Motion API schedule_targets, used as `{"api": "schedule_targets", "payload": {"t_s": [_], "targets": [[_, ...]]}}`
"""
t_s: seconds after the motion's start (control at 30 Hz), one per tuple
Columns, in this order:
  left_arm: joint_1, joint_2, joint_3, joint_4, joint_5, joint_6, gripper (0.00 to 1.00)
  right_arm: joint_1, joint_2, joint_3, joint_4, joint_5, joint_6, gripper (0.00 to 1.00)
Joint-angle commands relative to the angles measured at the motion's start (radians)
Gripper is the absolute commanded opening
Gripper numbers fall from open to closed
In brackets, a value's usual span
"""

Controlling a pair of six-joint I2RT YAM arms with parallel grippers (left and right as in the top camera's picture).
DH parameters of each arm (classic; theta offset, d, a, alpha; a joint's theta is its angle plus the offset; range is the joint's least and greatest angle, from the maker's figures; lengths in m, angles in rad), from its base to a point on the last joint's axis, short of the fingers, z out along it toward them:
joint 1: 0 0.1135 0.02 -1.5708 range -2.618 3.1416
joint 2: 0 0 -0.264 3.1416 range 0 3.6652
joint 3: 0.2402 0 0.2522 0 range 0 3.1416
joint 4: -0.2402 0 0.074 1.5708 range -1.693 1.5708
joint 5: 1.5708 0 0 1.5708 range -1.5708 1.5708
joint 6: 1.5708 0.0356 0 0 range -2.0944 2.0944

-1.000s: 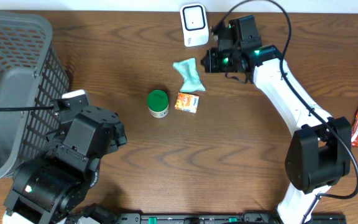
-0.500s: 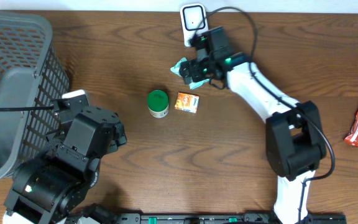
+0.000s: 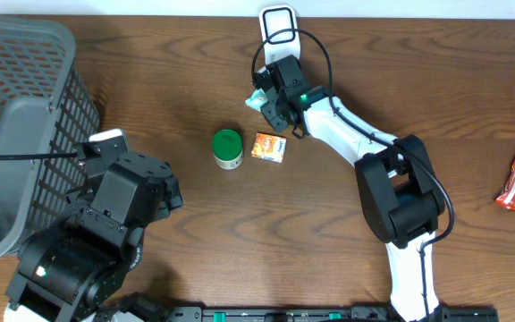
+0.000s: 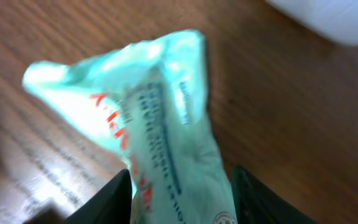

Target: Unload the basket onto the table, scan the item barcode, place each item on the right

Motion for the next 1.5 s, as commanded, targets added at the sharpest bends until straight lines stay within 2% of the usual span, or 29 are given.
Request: {"api": "schedule_targets", "payload": {"t_s": [0.0, 0.2, 0.27, 0.3, 0.4, 0.6, 0.87, 1.0, 1.13, 1.27, 1.37, 1.47], "targets": [[0.004, -0.001, 0.006, -0.003, -0.016, 0.006, 0.95, -0.008, 0.004, 0.021, 0.026, 0.008, -0.043, 0.44], [0.004, -0.001, 0.006, -0.003, -0.016, 0.006, 0.95, -0.008, 0.079, 0.022, 0.035, -0.016, -0.035, 0.33], [0.004, -0.001, 0.006, -0.003, -0.016, 0.006, 0.95, -0.007, 0.098, 0.022, 0.028, -0.011, -0.036, 0.18], [0.004, -0.001, 0.006, -0.003, -0.016, 0.006, 0.96, -0.005, 0.101, 0.023, 0.029, 0.003, -0.035, 0.01], [0.004, -0.001, 0.006, -0.003, -0.016, 0.006, 0.95, 0.006, 0.084, 0.069, 0.013, 0.064, -0.027, 0.01], [0.004, -0.001, 0.006, -0.003, -0.016, 0.006, 0.95, 0.008, 0.069, 0.309, 0.011, 0.138, -0.040, 0.01], [0.004, -0.001, 0.006, -0.003, -0.016, 0.006, 0.95, -0.036, 0.097, 0.357, 0.254, 0.080, -0.059, 0.01], [0.004, -0.001, 0.006, -0.003, -0.016, 0.005, 0.95, -0.041, 0.170, 0.358, 0.382, 0.068, -0.084, 0.01], [0.004, -0.001, 0.006, -0.003, -0.016, 0.005, 0.96, -0.045, 0.272, 0.358, 0.596, 0.058, -0.138, 0.01], [0.004, -0.001, 0.006, -0.003, -0.016, 0.006, 0.95, -0.047, 0.336, 0.358, 0.721, -0.011, -0.156, 0.01], [0.004, -0.001, 0.006, -0.003, -0.016, 0.006, 0.96, -0.052, 0.377, 0.360, 0.803, -0.006, -0.156, 0.01], [0.004, -0.001, 0.006, -0.003, -0.016, 0.005, 0.95, -0.063, 0.391, 0.364, 0.814, -0.005, -0.160, 0.01]]}}
